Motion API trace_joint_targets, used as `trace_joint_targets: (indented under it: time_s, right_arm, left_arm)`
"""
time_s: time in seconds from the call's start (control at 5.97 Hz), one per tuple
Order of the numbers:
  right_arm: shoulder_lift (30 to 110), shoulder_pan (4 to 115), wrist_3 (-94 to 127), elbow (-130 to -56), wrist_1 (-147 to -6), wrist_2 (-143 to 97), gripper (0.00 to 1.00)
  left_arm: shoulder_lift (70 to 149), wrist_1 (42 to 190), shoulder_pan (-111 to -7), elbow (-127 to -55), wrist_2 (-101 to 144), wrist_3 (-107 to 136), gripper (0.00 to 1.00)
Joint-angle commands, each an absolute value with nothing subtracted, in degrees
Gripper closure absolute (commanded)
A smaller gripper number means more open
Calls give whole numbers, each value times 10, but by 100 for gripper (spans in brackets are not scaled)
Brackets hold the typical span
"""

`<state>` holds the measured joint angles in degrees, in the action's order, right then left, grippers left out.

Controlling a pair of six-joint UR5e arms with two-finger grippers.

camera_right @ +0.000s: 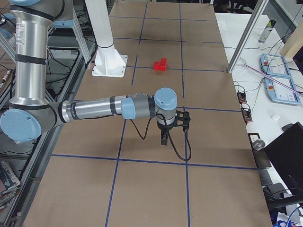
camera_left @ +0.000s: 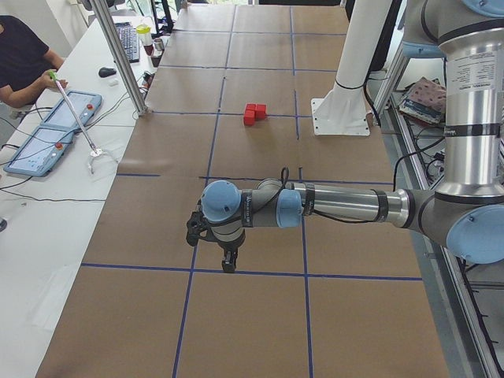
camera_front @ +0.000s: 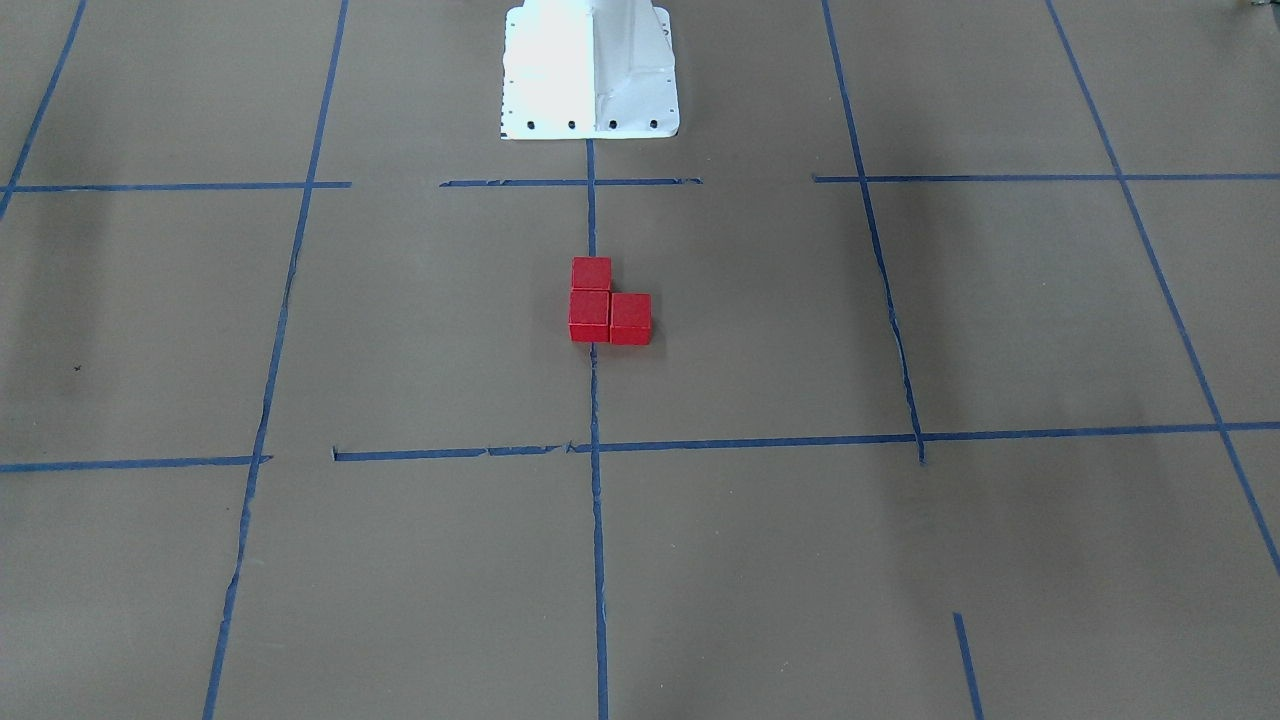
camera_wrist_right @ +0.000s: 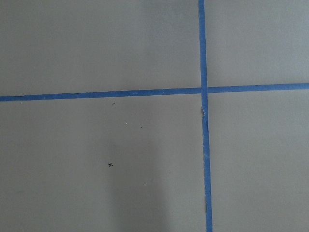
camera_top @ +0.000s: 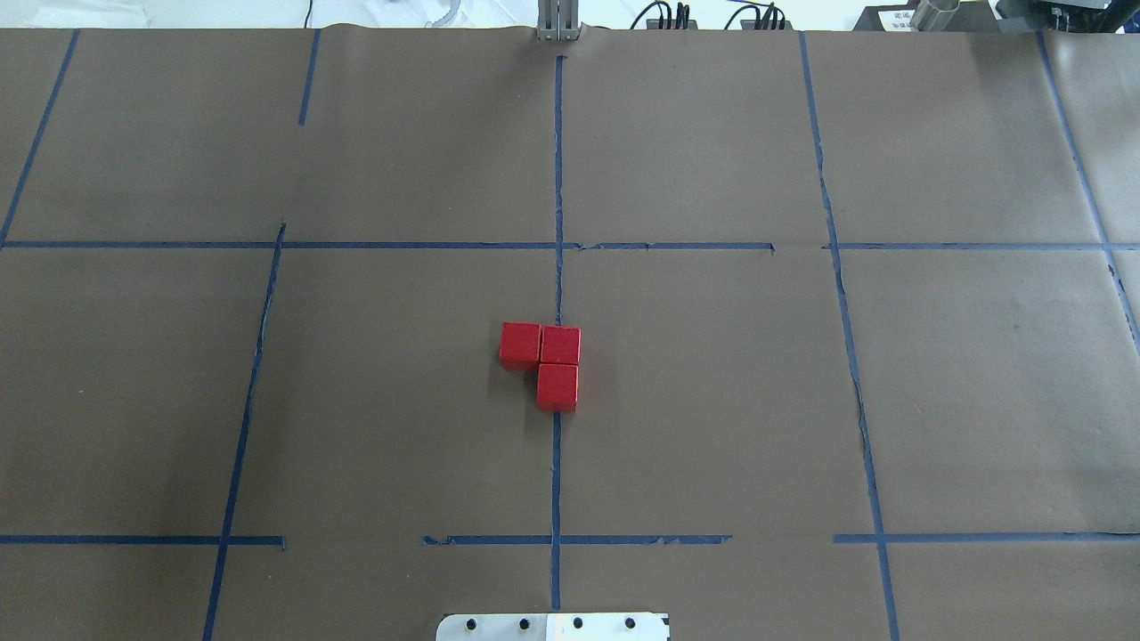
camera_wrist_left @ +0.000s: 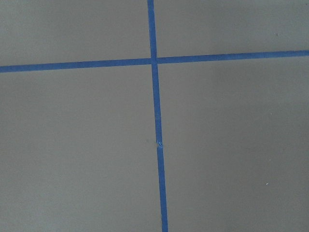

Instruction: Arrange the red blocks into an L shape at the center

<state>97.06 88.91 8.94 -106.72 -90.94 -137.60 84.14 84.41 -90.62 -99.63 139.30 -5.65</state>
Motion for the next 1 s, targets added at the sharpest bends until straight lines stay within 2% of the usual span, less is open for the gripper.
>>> trace_joint_targets:
  time_s: [0.0,0.84]
  right_arm:
    - [971,887,84,-1060,-910,-1373,0]
    - [976,852,84,-1034,-911,-1370,0]
  left_arm:
    - [846,839,-903,-1020,1387,-50,0]
    - [832,839,-882,-1011,1389,-26,0]
